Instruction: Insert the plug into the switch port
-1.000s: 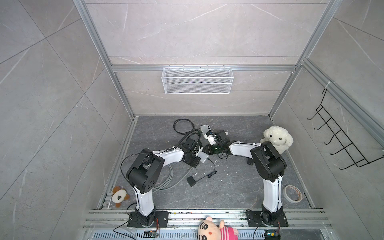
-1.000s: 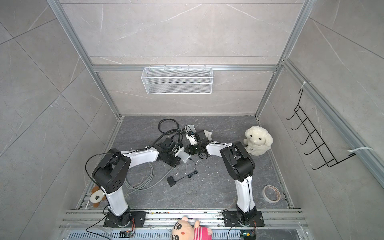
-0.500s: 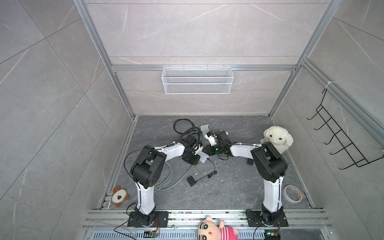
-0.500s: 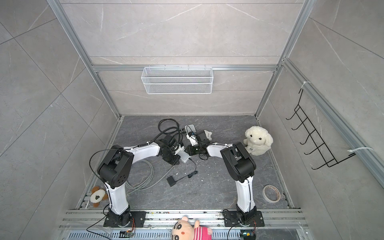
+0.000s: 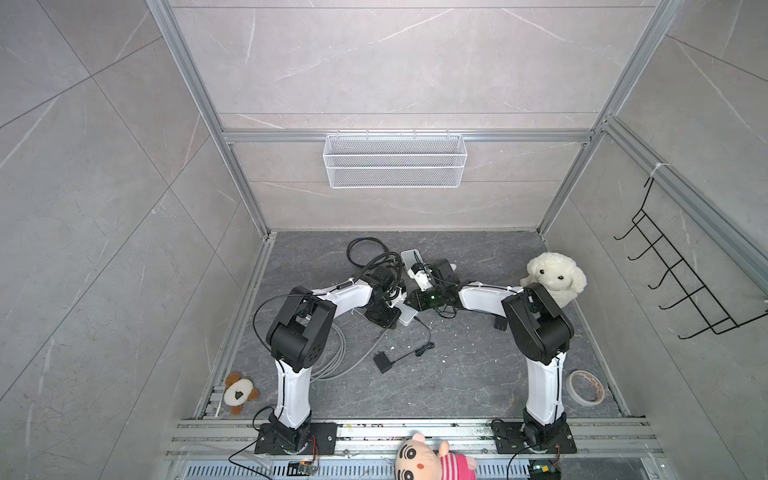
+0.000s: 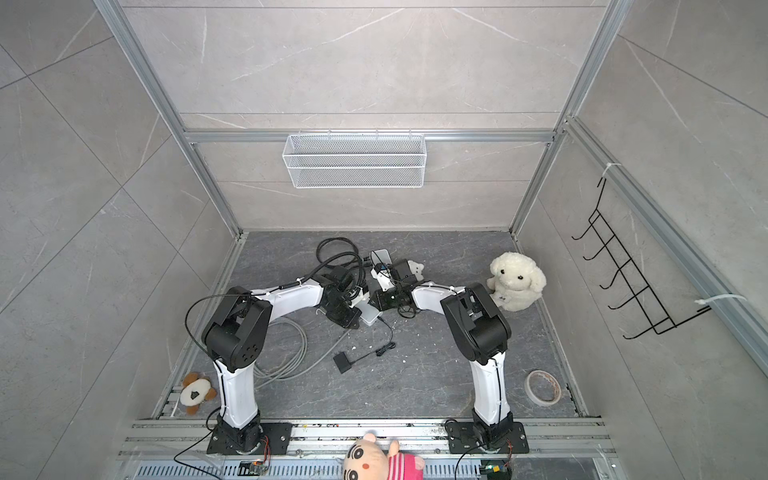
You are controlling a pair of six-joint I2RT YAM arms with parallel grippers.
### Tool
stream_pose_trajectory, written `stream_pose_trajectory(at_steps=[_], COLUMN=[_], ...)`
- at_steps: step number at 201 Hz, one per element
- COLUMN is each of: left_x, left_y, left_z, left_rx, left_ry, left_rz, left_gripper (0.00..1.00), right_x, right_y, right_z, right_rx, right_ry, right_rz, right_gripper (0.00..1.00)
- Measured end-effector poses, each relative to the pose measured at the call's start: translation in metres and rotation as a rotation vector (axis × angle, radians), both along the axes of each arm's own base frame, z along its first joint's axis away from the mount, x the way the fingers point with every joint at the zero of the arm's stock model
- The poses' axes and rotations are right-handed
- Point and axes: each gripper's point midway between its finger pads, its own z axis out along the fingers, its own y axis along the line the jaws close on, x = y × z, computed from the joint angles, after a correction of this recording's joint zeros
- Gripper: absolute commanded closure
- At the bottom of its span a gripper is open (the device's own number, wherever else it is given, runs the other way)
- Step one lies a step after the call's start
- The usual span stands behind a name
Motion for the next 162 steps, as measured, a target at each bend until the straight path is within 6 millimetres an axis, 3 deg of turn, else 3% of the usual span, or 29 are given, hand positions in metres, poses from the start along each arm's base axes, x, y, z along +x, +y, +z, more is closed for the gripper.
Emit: stream_pose_trajectory(at_steps=[42, 94, 127, 139, 143, 147, 148, 150, 162], left_x=[0.001, 0.030, 0.044, 0.052, 0.054, 0.057, 0.058, 0.059, 0.070], left_y=[0.002, 0.016, 0.031, 0.038, 0.040, 0.042, 0.042, 0.043, 0.052], left_z=[0.003, 0.009, 0.026, 0.038, 0.042, 0.047, 0.048, 0.050, 0.067], left_rx=[-0.042, -0.087, -0.134, -0.160, -0.169, -0.179, -0.180, -0.188, -0.214], left_ry=[-0.103, -0.235, -0.249, -0.264, -0.271, -0.280, -0.282, -0.283, -0.315], left_rz=[0.004, 0.083, 0.135, 0.162, 0.171, 0.180, 0.181, 0.192, 0.238], left_gripper=[0.70, 0.54, 0.49, 0.39, 0.31, 0.05, 0.03, 0.01, 0.00], right_x=[-0.002, 0.041, 0.052, 0.053, 0.052, 0.050, 0.050, 0.048, 0.037], right_y=[-0.004, -0.002, -0.019, -0.026, -0.028, -0.032, -0.033, -0.035, -0.047], right_z=[0.011, 0.079, 0.088, 0.084, 0.082, 0.080, 0.080, 0.078, 0.071], right_rx=[-0.016, 0.060, 0.063, 0.057, 0.054, 0.051, 0.050, 0.046, 0.027], right_ry=[0.132, 0.133, 0.145, 0.158, 0.158, 0.166, 0.165, 0.163, 0.178], right_rz=[-0.067, -0.172, -0.210, -0.227, -0.229, -0.242, -0.242, -0.238, -0.262], right_gripper=[0.75, 0.68, 0.65, 0.58, 0.44, 0.16, 0.08, 0.03, 0.01])
